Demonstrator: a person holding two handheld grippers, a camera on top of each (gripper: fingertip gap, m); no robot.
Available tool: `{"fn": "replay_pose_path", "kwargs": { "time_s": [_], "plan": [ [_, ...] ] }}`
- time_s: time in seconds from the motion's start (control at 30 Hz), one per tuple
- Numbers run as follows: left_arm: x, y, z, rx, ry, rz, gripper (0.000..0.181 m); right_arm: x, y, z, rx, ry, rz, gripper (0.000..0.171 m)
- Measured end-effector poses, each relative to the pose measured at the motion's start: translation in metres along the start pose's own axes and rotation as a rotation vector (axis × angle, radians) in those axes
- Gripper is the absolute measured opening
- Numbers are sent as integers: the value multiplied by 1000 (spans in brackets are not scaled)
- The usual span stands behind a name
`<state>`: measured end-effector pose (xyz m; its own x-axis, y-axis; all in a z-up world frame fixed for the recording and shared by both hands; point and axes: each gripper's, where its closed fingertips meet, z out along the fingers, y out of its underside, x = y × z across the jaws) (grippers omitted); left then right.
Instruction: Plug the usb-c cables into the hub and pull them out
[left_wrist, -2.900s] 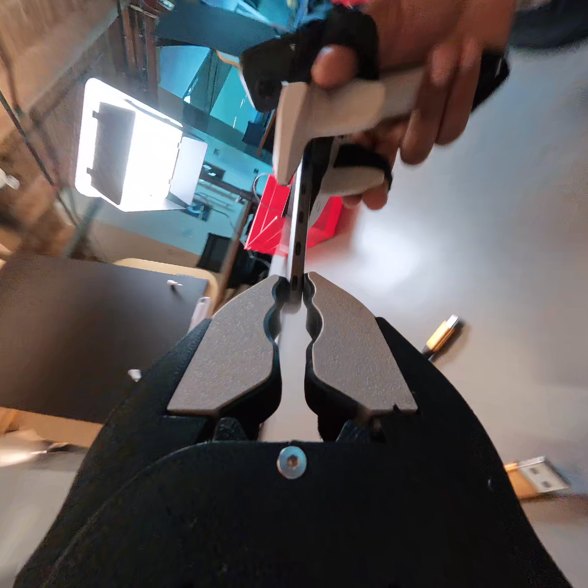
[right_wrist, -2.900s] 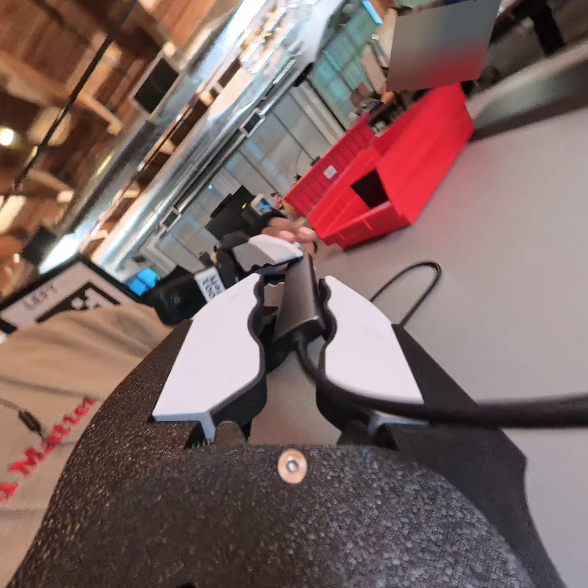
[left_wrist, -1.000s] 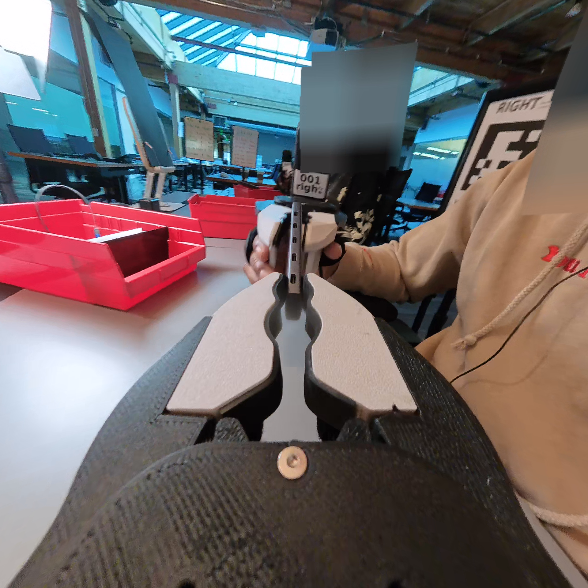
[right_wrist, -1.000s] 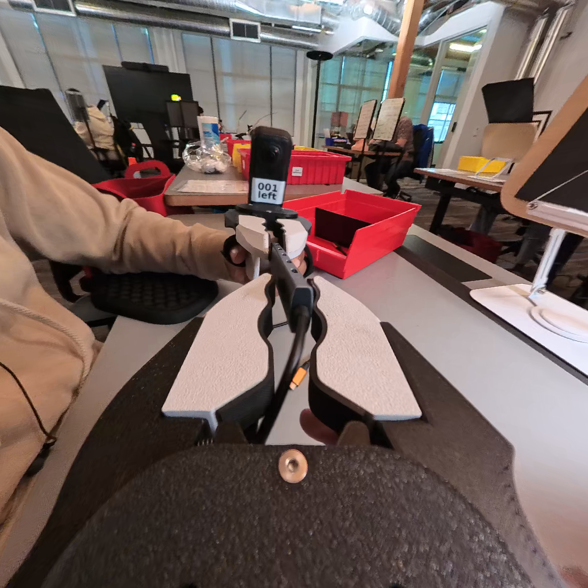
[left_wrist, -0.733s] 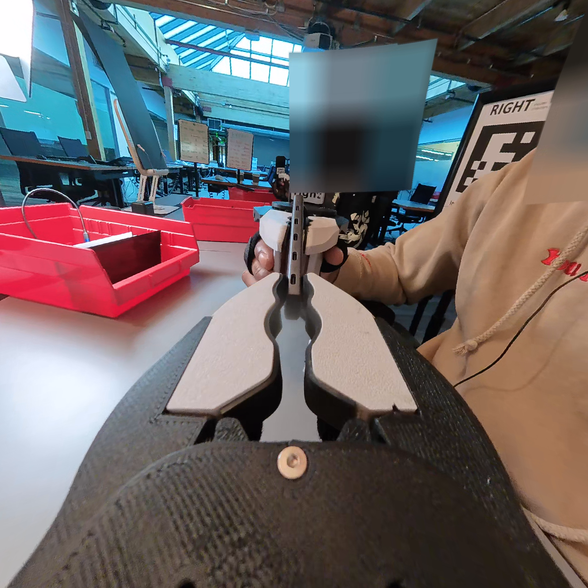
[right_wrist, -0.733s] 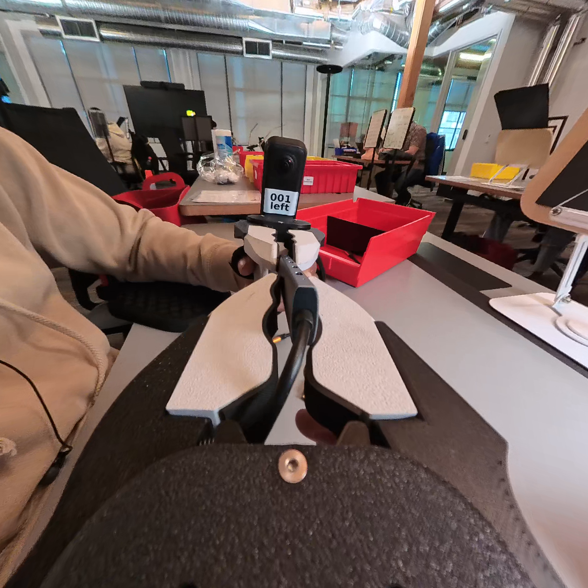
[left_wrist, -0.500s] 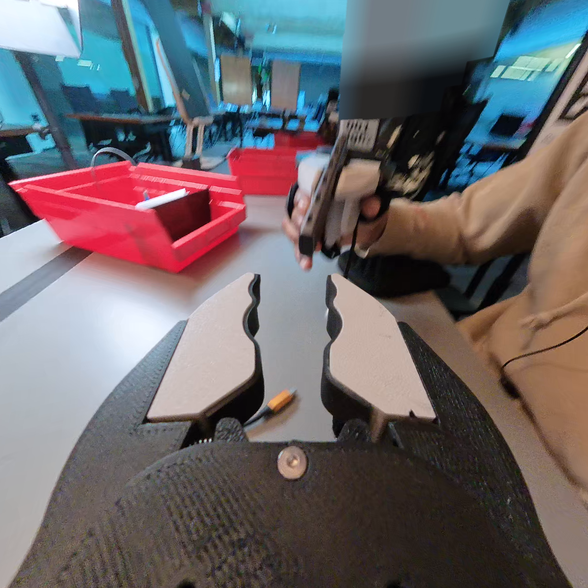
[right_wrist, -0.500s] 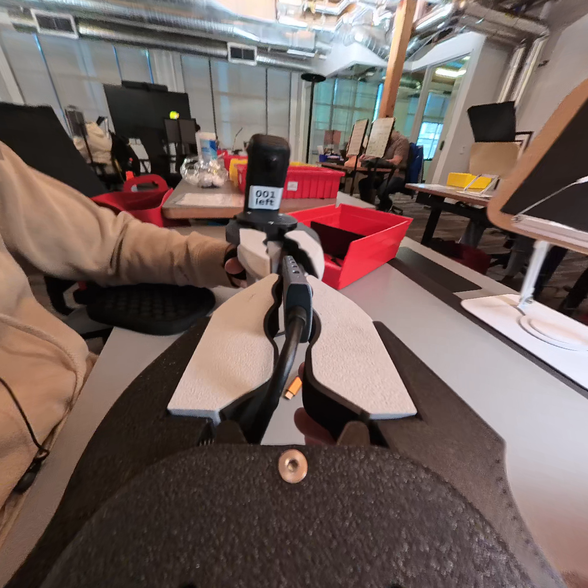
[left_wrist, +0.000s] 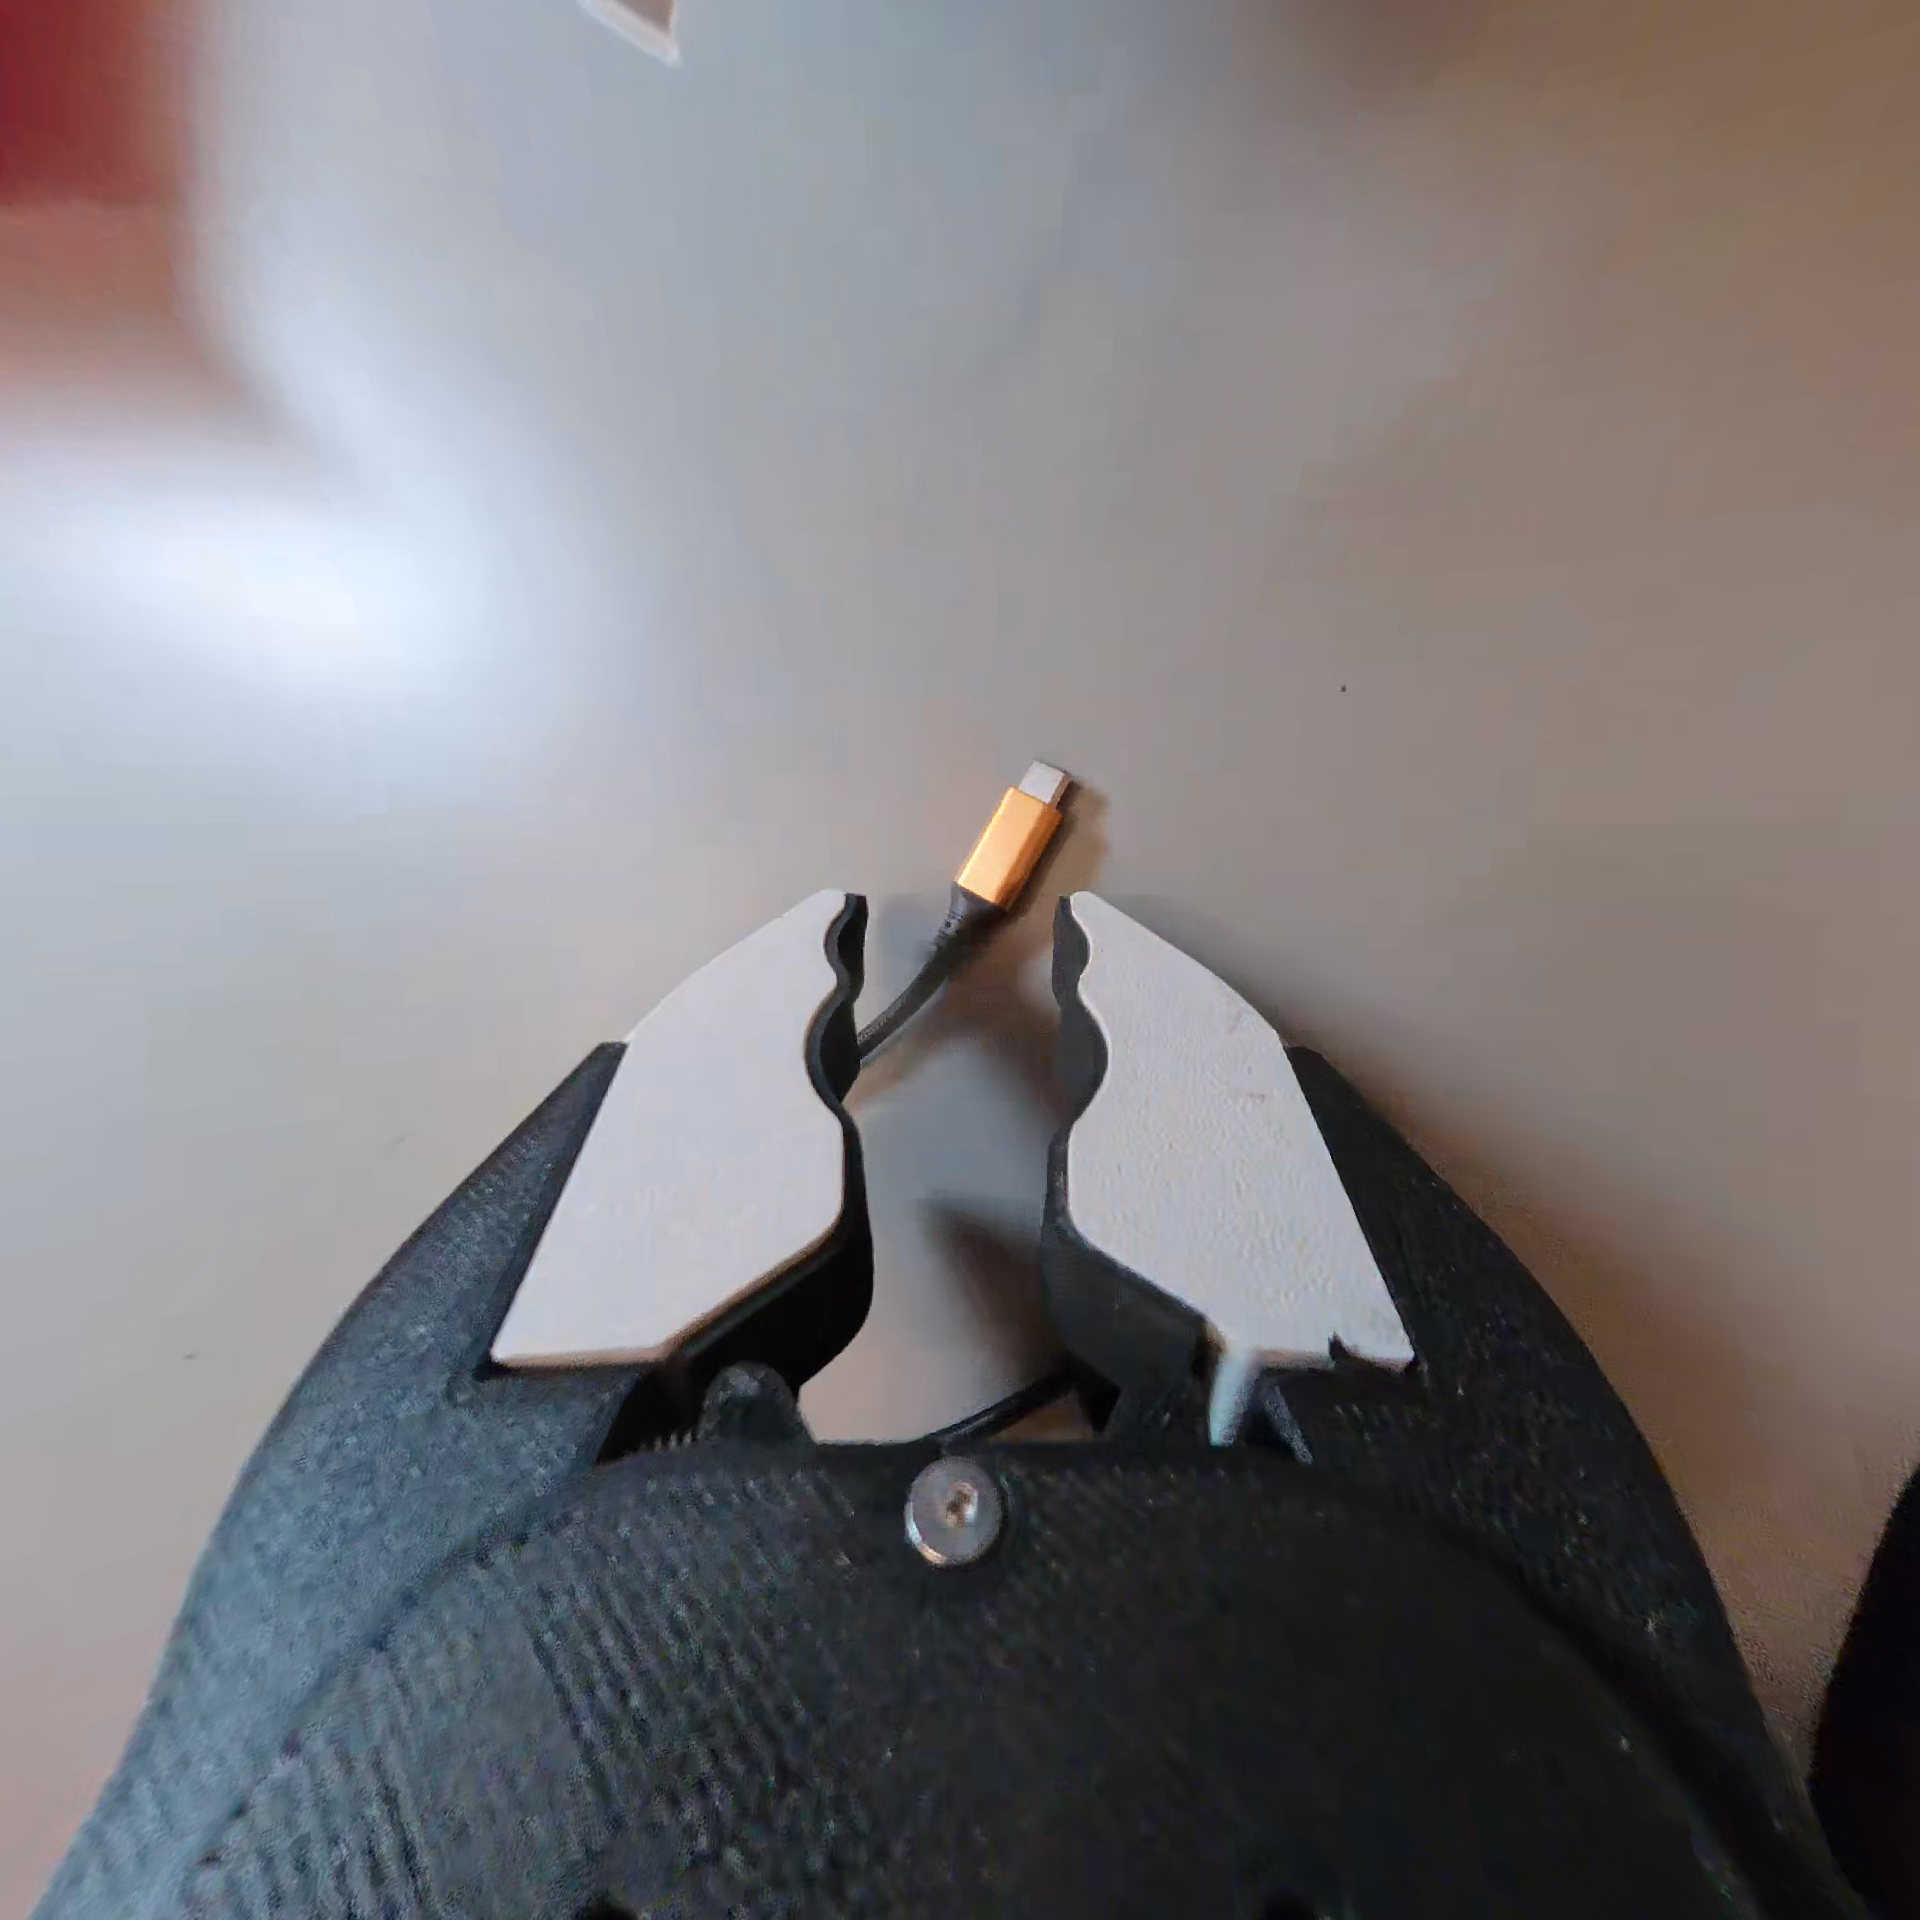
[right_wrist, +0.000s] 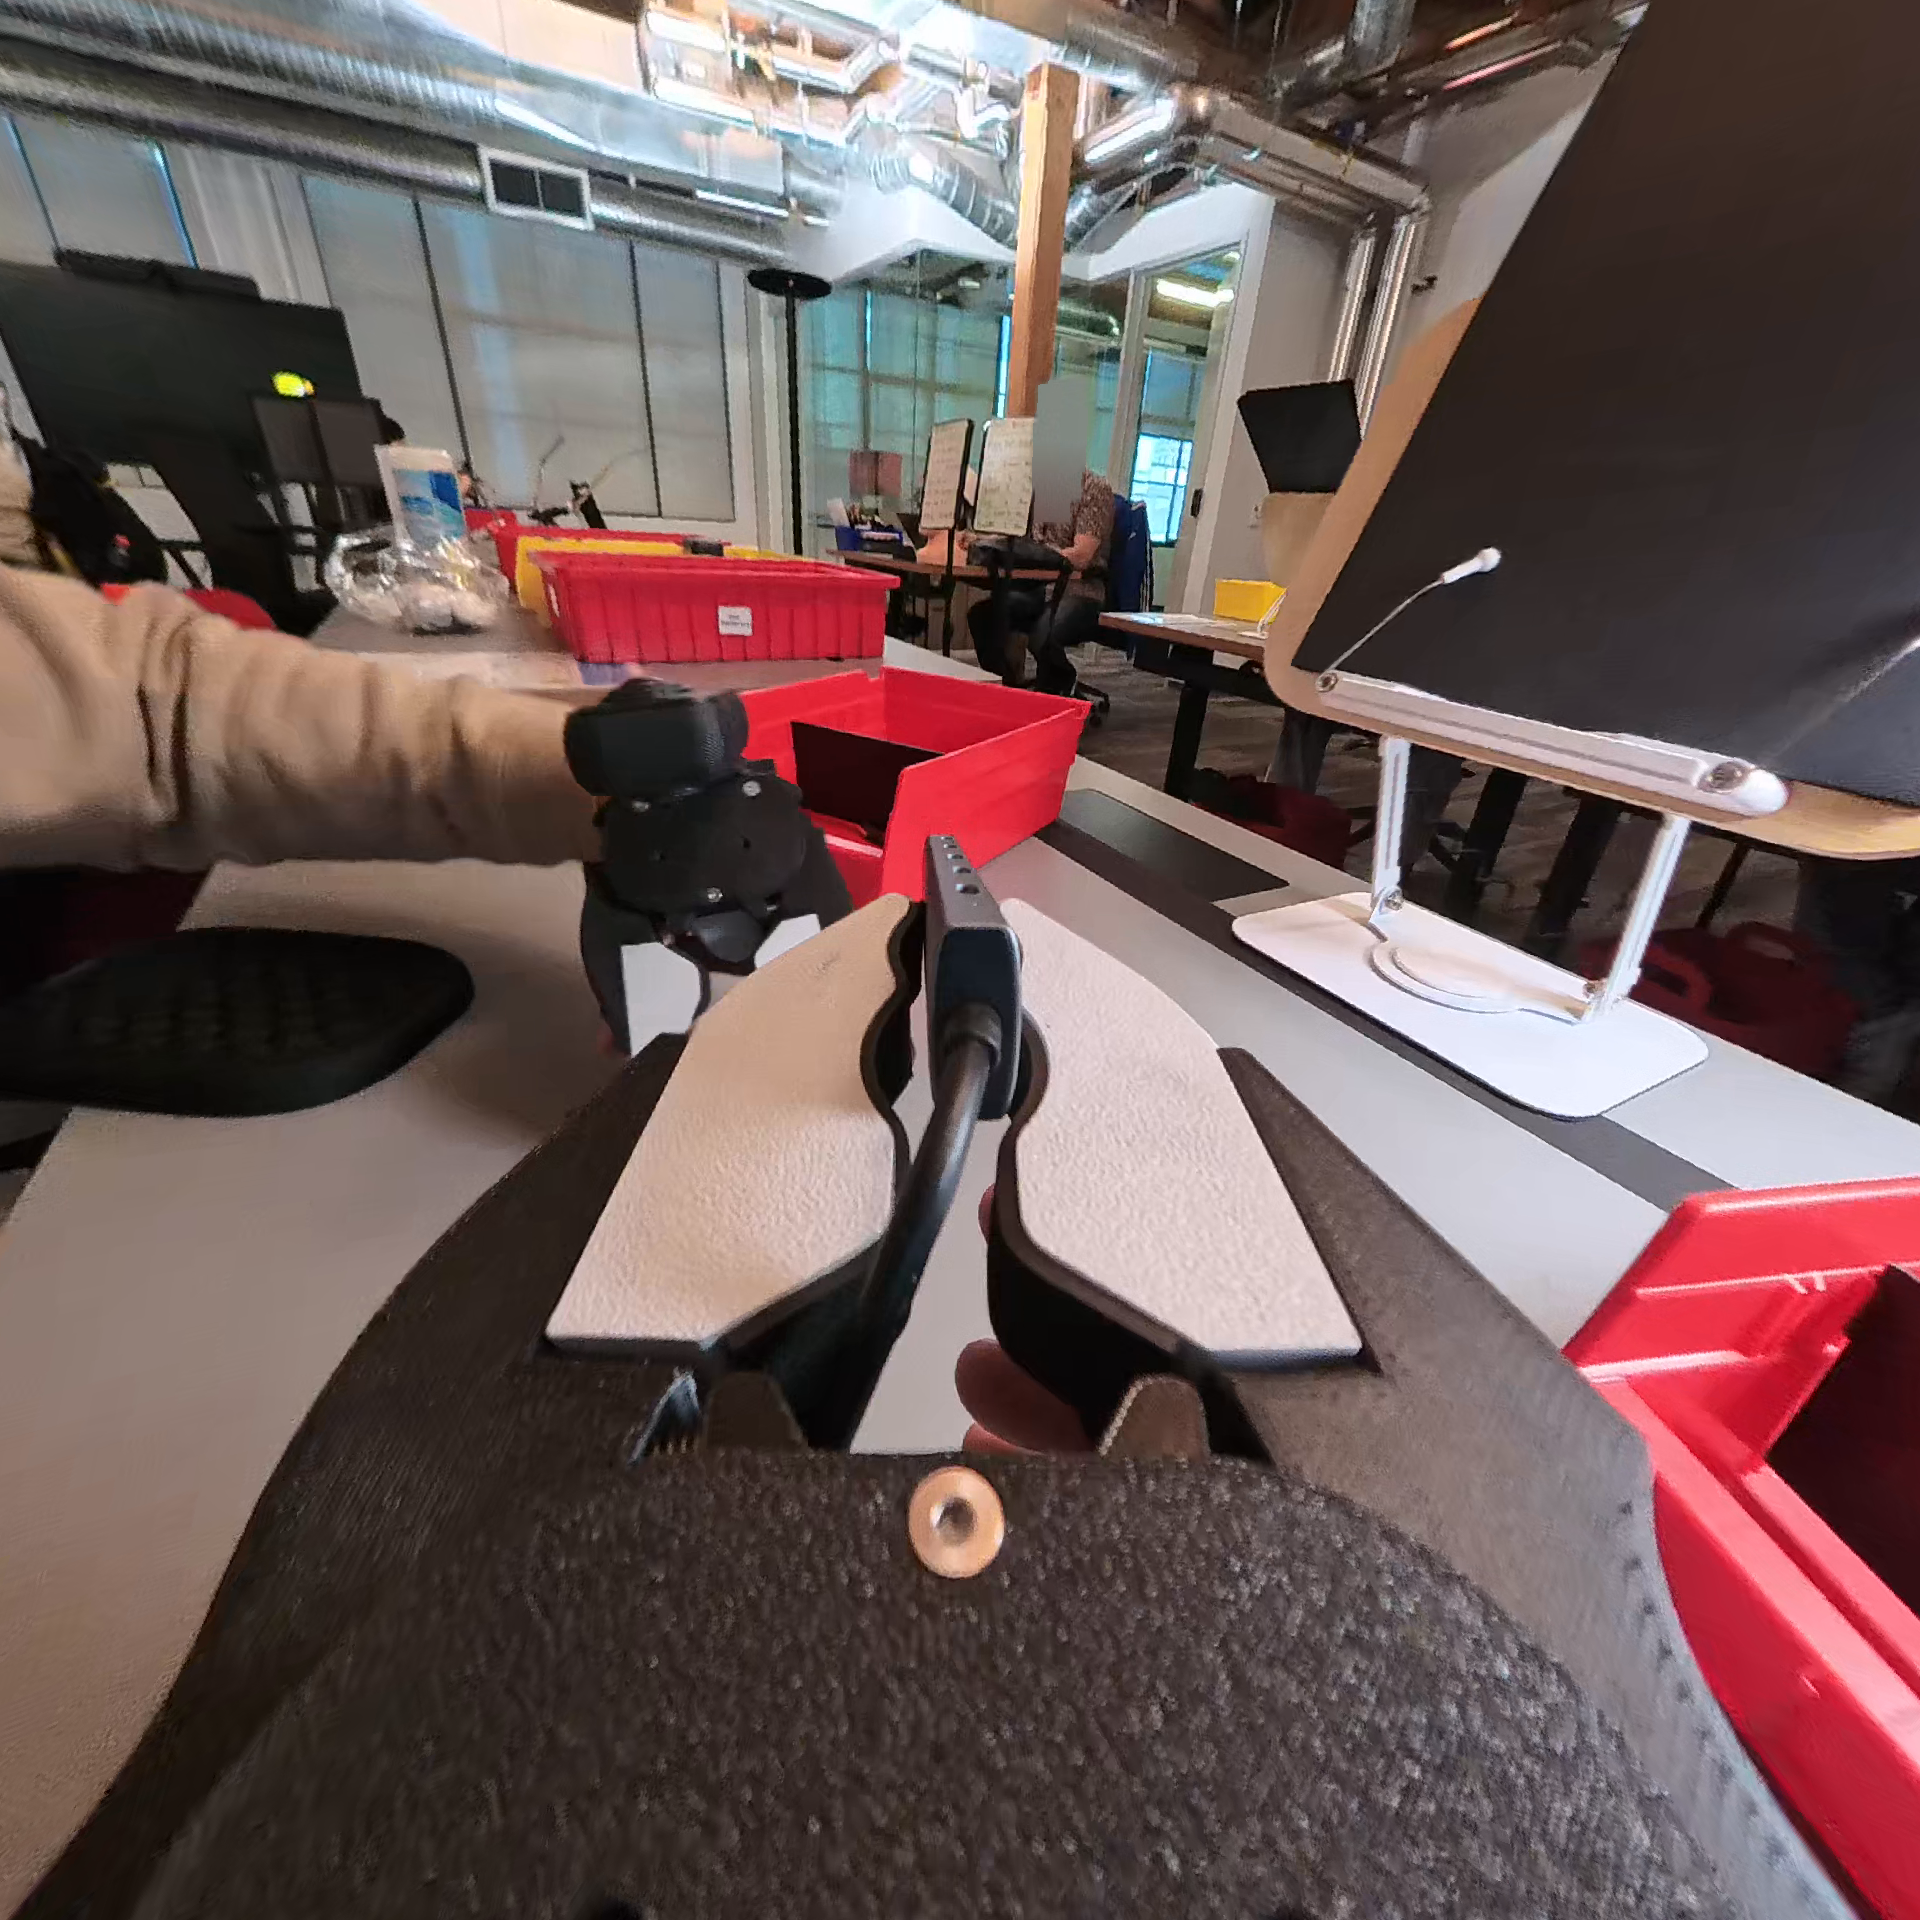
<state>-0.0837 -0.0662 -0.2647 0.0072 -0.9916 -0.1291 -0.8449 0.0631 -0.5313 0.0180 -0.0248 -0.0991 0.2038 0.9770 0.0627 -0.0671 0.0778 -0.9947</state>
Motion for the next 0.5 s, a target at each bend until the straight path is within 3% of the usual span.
{"fn": "replay_pose_path", "kwargs": {
  "time_s": [0.17,0.33,0.43,0.5],
  "plan": [
    [-2,1,6,-80,76,51,35,-3,7,2,-22,-20,-5,10],
    [0,1,8,-76,114,42,12,-1,12,1,-39,-20,-10,10],
    [-31,1,2,-70,-189,140,12,-1,16,0,-71,-18,-29,10],
    [-48,-14,-17,36,-409,116,11,1,23,0,-123,0,-59,10]
  ]
}}
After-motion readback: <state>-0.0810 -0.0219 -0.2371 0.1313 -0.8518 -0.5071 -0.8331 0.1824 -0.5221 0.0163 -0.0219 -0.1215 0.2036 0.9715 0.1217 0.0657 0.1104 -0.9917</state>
